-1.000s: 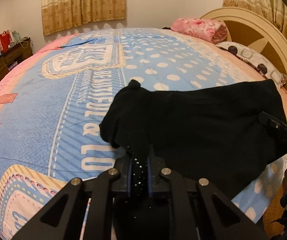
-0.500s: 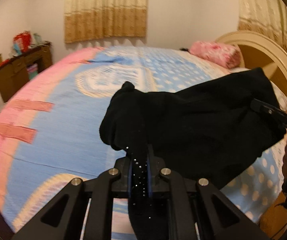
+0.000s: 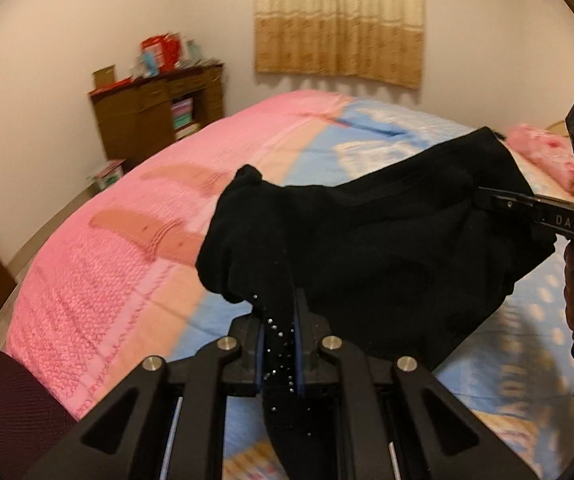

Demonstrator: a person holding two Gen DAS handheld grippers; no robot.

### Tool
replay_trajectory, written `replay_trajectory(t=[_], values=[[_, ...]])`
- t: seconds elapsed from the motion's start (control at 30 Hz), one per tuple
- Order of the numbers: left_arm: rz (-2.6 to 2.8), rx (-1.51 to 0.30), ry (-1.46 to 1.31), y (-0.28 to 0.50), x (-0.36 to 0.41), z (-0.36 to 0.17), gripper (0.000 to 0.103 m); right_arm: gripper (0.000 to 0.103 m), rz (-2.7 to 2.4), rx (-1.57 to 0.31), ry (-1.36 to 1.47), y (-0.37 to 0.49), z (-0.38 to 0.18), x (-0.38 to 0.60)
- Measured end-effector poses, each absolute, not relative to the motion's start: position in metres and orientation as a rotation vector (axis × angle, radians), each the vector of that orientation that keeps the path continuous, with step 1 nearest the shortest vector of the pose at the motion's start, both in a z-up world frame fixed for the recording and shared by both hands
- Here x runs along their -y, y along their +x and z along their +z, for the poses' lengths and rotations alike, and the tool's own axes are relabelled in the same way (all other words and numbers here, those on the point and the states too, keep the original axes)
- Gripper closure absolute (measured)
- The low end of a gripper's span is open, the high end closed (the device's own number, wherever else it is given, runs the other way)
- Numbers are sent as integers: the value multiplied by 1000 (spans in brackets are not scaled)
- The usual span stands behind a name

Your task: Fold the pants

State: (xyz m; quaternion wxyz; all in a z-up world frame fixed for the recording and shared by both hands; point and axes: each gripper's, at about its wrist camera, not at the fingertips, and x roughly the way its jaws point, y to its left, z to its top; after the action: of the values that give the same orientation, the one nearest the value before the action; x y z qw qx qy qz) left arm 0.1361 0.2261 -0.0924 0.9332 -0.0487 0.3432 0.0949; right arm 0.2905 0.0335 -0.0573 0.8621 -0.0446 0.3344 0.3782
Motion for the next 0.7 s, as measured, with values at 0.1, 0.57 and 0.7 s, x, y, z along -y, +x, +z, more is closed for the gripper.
replay_trajectory(t=[0.1, 0.57, 0.7], values=[[212, -756, -137, 153, -244, -120, 91, 79, 804, -747, -123, 311, -84, -59], [299, -784, -136, 165, -253, -148, 47, 47, 759, -922, -56, 368, -148, -58], [316, -794, -168, 160, -261, -148, 32, 36, 719, -902, -56, 364, -146, -48]])
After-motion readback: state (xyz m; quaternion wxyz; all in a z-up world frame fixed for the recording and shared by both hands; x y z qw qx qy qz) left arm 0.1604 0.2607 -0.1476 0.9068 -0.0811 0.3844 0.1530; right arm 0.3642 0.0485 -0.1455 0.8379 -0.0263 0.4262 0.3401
